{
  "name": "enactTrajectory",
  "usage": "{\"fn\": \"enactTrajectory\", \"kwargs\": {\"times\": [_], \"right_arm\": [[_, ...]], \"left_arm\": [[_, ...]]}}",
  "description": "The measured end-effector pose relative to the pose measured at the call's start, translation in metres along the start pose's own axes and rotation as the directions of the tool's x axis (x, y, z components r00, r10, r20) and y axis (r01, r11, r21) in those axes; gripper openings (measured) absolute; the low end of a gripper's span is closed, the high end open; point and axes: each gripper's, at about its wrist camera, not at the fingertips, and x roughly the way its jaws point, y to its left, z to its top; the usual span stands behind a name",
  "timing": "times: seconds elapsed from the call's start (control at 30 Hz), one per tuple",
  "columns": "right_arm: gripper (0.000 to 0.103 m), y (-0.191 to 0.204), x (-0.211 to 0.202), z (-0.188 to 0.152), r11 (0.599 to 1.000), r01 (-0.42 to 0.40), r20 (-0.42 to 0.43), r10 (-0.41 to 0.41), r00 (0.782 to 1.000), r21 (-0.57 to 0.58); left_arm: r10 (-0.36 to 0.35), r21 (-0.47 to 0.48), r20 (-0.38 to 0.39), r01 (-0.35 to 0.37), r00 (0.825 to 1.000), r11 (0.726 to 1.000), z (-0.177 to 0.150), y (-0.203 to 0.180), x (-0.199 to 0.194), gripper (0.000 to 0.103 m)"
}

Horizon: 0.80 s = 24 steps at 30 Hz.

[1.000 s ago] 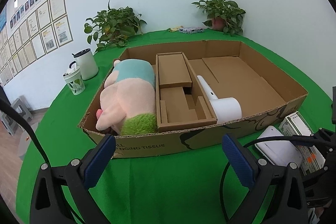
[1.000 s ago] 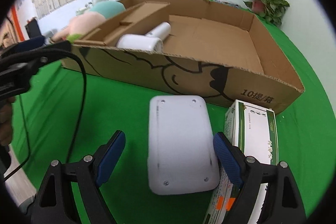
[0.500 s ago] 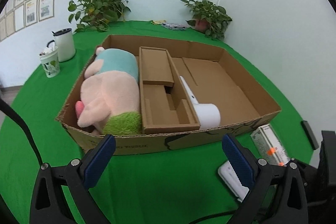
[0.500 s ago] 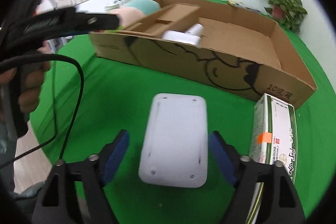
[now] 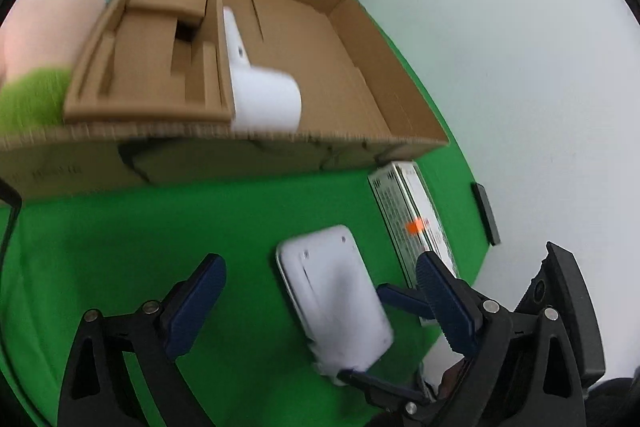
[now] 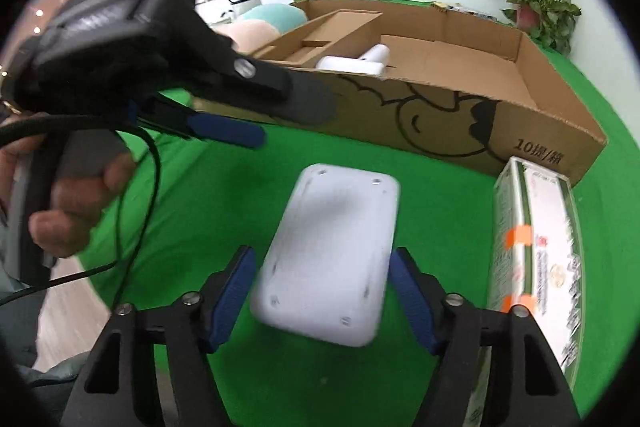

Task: Organize objects
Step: 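Move the left tool onto the white rectangular device and close on it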

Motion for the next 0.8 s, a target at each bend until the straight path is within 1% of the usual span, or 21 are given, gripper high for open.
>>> {"fn": "enactTrajectory", "kwargs": {"times": [0.03, 0.07, 0.1, 0.13, 0.17, 0.2, 0.27, 0.3, 0.37, 0.43, 0.47, 0.53, 0.6, 0.67, 0.8], "right_arm": [[0.069, 0.002, -0.004, -0.003, 0.999, -0.039, 0.001, 0.039, 0.999, 0.007], [0.069, 0.004, -0.007, -0.006, 0.999, -0.046, 0.003, 0.046, 0.999, 0.009], [0.069, 0.005, -0.009, -0.008, 1.0, -0.028, 0.008, 0.028, 1.0, 0.007], [0.069, 0.006, -0.01, -0.01, 1.0, 0.003, 0.011, -0.003, 1.0, 0.001], [0.069, 0.006, -0.009, -0.01, 1.0, 0.016, 0.009, -0.016, 1.0, 0.0], [0.07, 0.005, -0.006, -0.01, 1.0, 0.022, 0.001, -0.022, 1.0, 0.006], [0.071, 0.004, -0.002, -0.008, 1.0, -0.001, -0.004, 0.001, 1.0, 0.023], [0.071, 0.006, -0.002, -0.006, 1.0, 0.003, -0.003, -0.003, 1.0, 0.02], [0.071, 0.008, -0.001, -0.004, 1.0, 0.017, 0.007, -0.017, 1.0, 0.008], [0.071, 0.009, 0.002, -0.001, 1.0, 0.022, 0.009, -0.022, 1.0, 0.012], [0.071, 0.008, 0.003, 0.0, 1.0, 0.021, 0.01, -0.021, 1.0, 0.018], [0.071, 0.006, 0.002, -0.002, 1.0, 0.014, 0.01, -0.014, 1.0, 0.025], [0.071, 0.005, 0.003, -0.002, 1.0, 0.0, -0.001, 0.0, 1.0, 0.029], [0.072, 0.007, 0.002, -0.005, 1.0, -0.002, -0.026, 0.003, 1.0, 0.029], [0.076, 0.016, -0.005, -0.02, 1.0, 0.022, -0.062, -0.022, 0.998, -0.007]], "left_arm": [[-0.02, -0.013, -0.014, 0.02, 1.0, 1.0, -0.005, 0.002, 0.002, 0.096], [-0.037, -0.02, -0.025, 0.036, 0.999, 0.999, -0.014, 0.001, 0.003, 0.096], [-0.057, -0.025, -0.038, 0.056, 0.998, 0.998, -0.019, 0.002, 0.005, 0.096], [-0.068, -0.03, -0.046, 0.066, 0.997, 0.997, -0.024, 0.001, 0.007, 0.096], [-0.072, -0.037, -0.053, 0.07, 0.996, 0.997, -0.025, 0.001, 0.01, 0.096], [-0.074, -0.043, -0.058, 0.072, 0.996, 0.996, -0.025, 0.001, 0.012, 0.096], [-0.086, -0.057, -0.062, 0.083, 0.994, 0.995, -0.023, 0.003, 0.017, 0.096], [-0.09, -0.06, -0.06, 0.086, 0.994, 0.994, -0.021, 0.003, 0.018, 0.096], [-0.092, -0.065, -0.056, 0.088, 0.994, 0.994, -0.02, 0.004, 0.021, 0.093], [-0.093, -0.066, -0.056, 0.089, 0.994, 0.994, -0.022, 0.002, 0.021, 0.086], [-0.095, -0.065, -0.058, 0.092, 0.994, 0.994, -0.023, 0.002, 0.022, 0.084], [-0.113, -0.066, -0.071, 0.109, 0.991, 0.992, -0.029, 0.0, 0.023, 0.078], [-0.142, -0.089, -0.075, 0.136, 0.987, 0.987, -0.038, -0.004, 0.025, 0.078], [-0.153, -0.107, -0.072, 0.145, 0.986, 0.984, -0.047, -0.007, 0.025, 0.078], [-0.177, -0.12, -0.089, 0.165, 0.98, 0.979, -0.064, -0.018, 0.026, 0.078]]}}
